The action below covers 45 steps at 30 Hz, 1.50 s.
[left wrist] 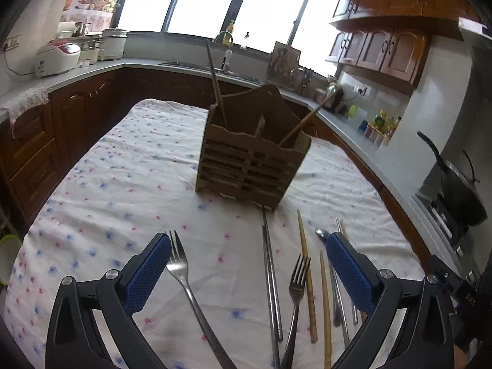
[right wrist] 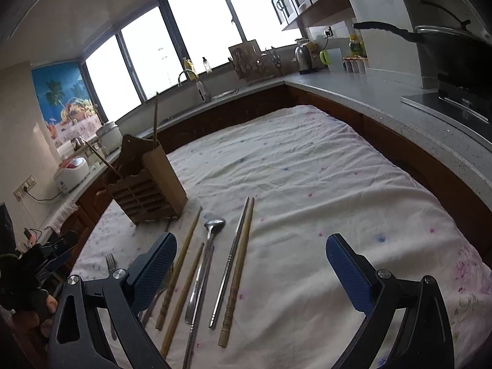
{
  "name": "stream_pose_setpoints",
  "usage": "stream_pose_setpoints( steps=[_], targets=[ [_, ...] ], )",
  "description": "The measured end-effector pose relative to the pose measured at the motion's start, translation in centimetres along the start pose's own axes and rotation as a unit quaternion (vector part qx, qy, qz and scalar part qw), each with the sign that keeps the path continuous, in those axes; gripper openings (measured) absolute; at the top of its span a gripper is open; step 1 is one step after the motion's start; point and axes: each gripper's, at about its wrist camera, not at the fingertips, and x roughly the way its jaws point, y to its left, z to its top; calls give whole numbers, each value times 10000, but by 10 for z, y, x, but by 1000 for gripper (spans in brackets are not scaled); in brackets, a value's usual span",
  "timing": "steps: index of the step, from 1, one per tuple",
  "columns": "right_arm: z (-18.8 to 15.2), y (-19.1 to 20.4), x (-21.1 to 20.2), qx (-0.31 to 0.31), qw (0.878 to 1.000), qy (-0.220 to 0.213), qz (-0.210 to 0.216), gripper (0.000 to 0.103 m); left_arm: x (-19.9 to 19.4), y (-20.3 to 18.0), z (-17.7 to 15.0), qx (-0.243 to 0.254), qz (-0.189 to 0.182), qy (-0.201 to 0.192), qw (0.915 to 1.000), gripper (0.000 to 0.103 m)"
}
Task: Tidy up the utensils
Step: 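Withdraw the right tool from the holder back over the utensils, then close the right tool on another bamboo chopstick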
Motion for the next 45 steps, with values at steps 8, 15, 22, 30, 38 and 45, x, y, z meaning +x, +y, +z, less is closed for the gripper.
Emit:
stream_pose_setpoints(
  steps=[8,15,22,30,38,45],
  targets=[
    [1,-5,17,-36,9999,159,18,99,21,-16,7,219,52,198,9996,102],
    [13,-1,37,-211,9992,352,23,68,49,-33,18,509,67,404,9979,98],
    [23,4,85,-233,9946,983,221,41,101,-56,34,846,-142,1060,9907,65],
    [25,1,133,-118,9882,1509,248,26,167,-81,44,1172,-250,1745,9773,46],
    [26,-3,164,-158,9832,1801,240,20,224,-99,46,1448,-145,2120,9664,37],
    [29,0,179,-382,9809,1904,112,10,253,-103,41,1556,-8,2272,9613,27]
  ],
)
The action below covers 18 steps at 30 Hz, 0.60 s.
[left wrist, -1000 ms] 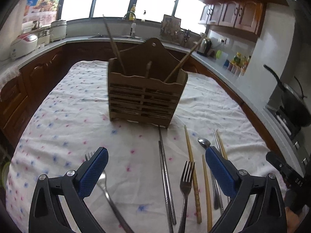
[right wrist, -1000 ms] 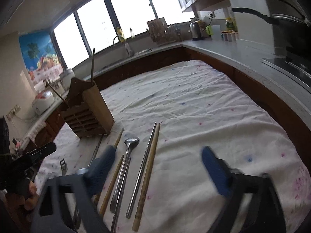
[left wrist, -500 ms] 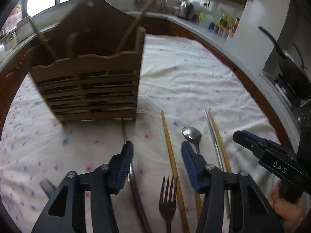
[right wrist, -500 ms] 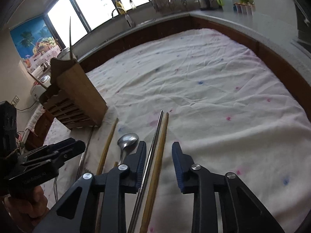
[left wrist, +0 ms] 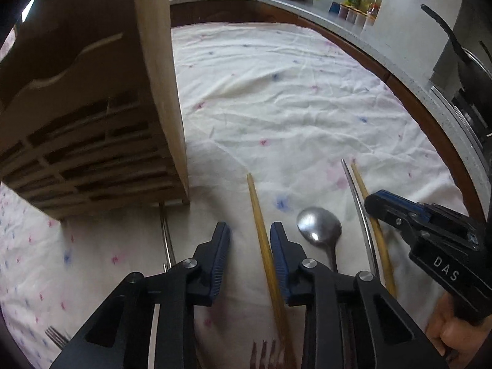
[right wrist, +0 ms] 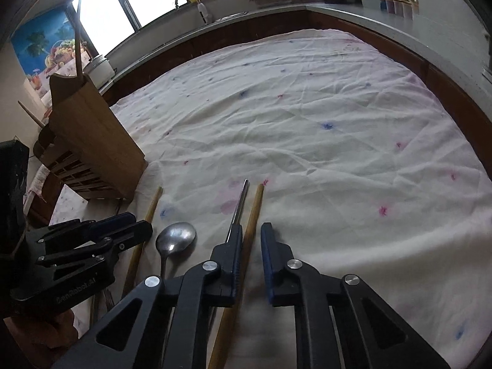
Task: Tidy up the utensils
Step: 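Close the right tool on another bamboo chopstick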
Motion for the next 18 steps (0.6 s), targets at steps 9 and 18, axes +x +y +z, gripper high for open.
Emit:
stream_pose_setpoints(
  steps=[9,18],
  targets=[
    [3,6,5,-300,9995,-36,-128,10,12,-16,7,264,148,-45,9995,12],
    [1,-5,-13,115,9997,-160,174,6,-7,-3,3,-65,-119,-210,9997,5]
  ],
)
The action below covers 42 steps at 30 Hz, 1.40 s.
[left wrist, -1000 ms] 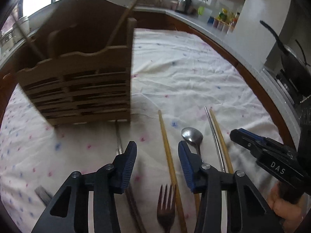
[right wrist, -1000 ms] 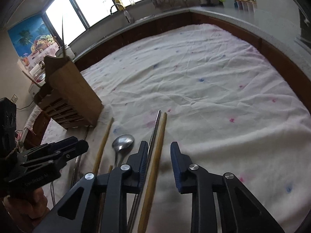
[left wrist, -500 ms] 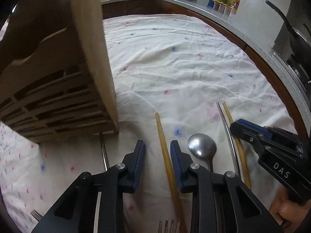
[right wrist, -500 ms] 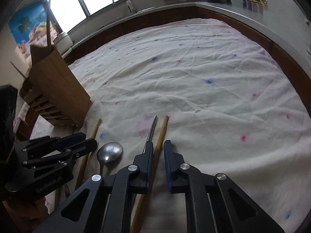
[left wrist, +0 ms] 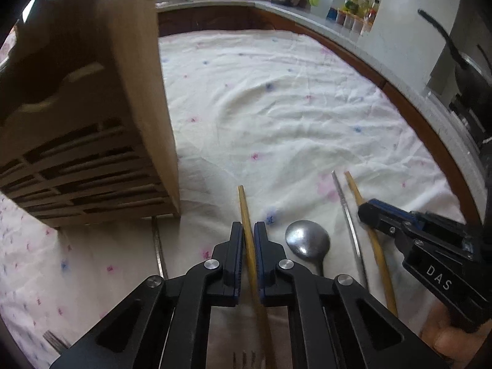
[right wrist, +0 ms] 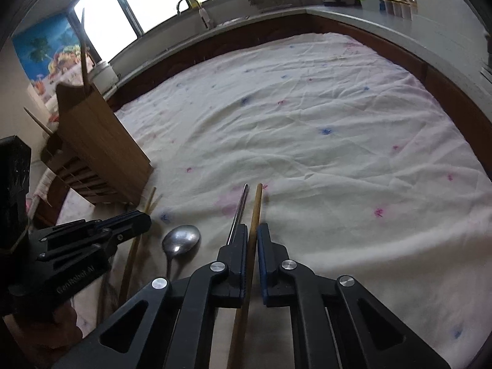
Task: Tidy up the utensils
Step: 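Close the right tool on another bamboo chopstick, then carry the bamboo chopstick with the right tool over the holder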
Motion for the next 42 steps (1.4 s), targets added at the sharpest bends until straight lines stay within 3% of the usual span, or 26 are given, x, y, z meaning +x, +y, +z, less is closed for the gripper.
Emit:
stream_pose_setpoints(
  steps=[7,16,29,42],
  targets=[
    [-3,3,-40,76,9992,-315,240,6,-48,0,-6,-100,-397,-423,9983,4],
    [-7,25,-91,-75,9961,-753,449,6,-117,19,-39,-339,-700,-984,9921,4],
    [-19,64,-143,-435,9891,-1211,713,6,-205,61,-106,-717,-826,-1580,9814,4],
    [-12,91,-175,-678,9794,-1718,814,6,-265,91,-140,-955,-806,-2153,9685,4]
  ],
)
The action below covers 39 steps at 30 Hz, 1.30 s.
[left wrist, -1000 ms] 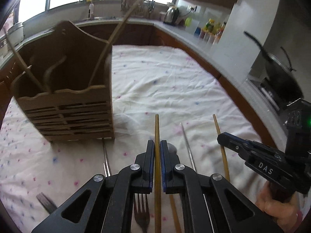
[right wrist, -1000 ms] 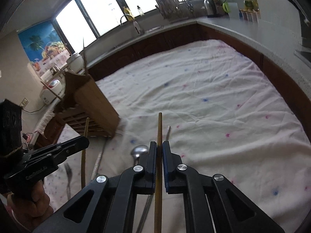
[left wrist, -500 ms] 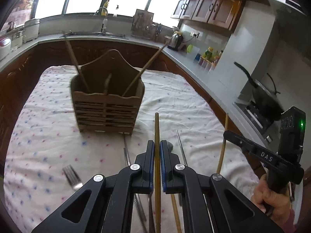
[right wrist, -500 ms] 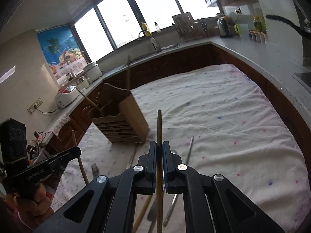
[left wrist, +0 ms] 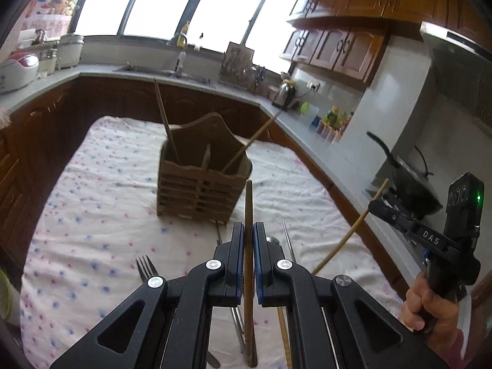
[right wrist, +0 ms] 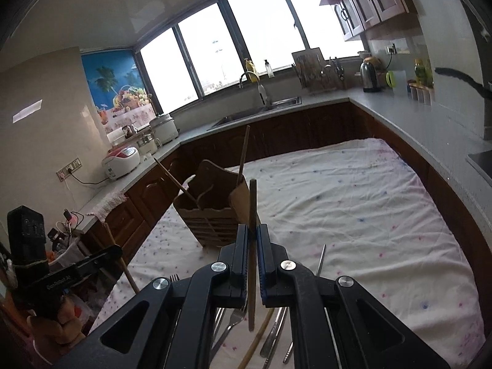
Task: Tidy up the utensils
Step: 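Carry the bamboo chopstick with the right tool over the holder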
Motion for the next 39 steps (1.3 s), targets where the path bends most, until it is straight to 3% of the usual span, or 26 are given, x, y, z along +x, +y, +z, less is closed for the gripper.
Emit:
stream_pose_setpoints(
  steps=[16,30,39],
  targets=[
    [9,18,4,-118,9997,-167,114,6,-40,16,6,-9,313,-702,9970,4],
    [31,31,16,-214,9988,-371,247,6,-38,27,27,66,427,-1107,9929,4],
    [63,39,27,-250,9964,-729,365,6,-19,33,54,160,525,-1539,9866,4]
  ],
)
